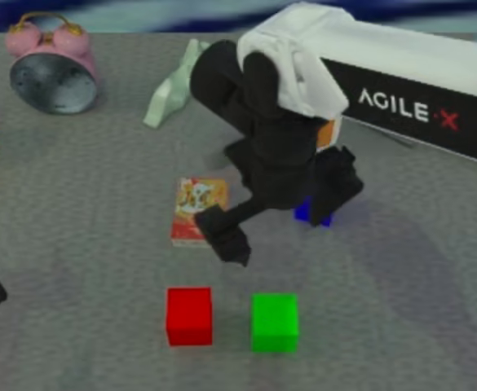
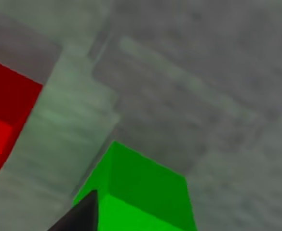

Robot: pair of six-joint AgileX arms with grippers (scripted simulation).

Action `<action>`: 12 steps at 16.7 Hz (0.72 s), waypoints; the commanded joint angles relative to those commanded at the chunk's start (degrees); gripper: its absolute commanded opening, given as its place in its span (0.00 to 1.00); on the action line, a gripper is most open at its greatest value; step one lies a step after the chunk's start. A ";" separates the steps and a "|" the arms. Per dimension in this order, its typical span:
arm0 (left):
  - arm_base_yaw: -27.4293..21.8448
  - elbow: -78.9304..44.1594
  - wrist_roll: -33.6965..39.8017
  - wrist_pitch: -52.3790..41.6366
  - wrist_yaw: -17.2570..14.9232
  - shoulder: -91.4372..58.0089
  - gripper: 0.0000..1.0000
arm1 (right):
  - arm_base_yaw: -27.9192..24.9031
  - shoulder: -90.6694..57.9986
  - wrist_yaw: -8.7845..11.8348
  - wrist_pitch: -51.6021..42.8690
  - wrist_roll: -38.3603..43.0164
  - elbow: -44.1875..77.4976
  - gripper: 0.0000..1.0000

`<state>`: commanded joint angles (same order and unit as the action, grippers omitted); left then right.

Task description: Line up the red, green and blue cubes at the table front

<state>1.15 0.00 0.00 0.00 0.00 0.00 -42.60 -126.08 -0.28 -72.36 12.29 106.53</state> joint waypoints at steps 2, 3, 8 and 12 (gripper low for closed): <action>0.00 0.00 0.00 0.00 0.00 0.00 1.00 | 2.30 -2.94 0.19 -1.67 -11.14 3.50 1.00; 0.00 0.00 0.00 0.00 0.00 0.00 1.00 | 3.48 -4.30 0.27 -2.44 -16.73 5.18 1.00; 0.00 0.00 0.00 0.00 0.00 0.00 1.00 | 9.11 -9.55 0.34 -5.16 -41.76 13.12 1.00; 0.00 0.00 0.00 0.00 0.00 0.00 1.00 | 12.31 -11.16 0.08 -5.62 -53.39 17.71 1.00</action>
<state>1.15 0.00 0.00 0.00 0.00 0.00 -30.29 -137.24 -0.20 -77.98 -41.10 124.24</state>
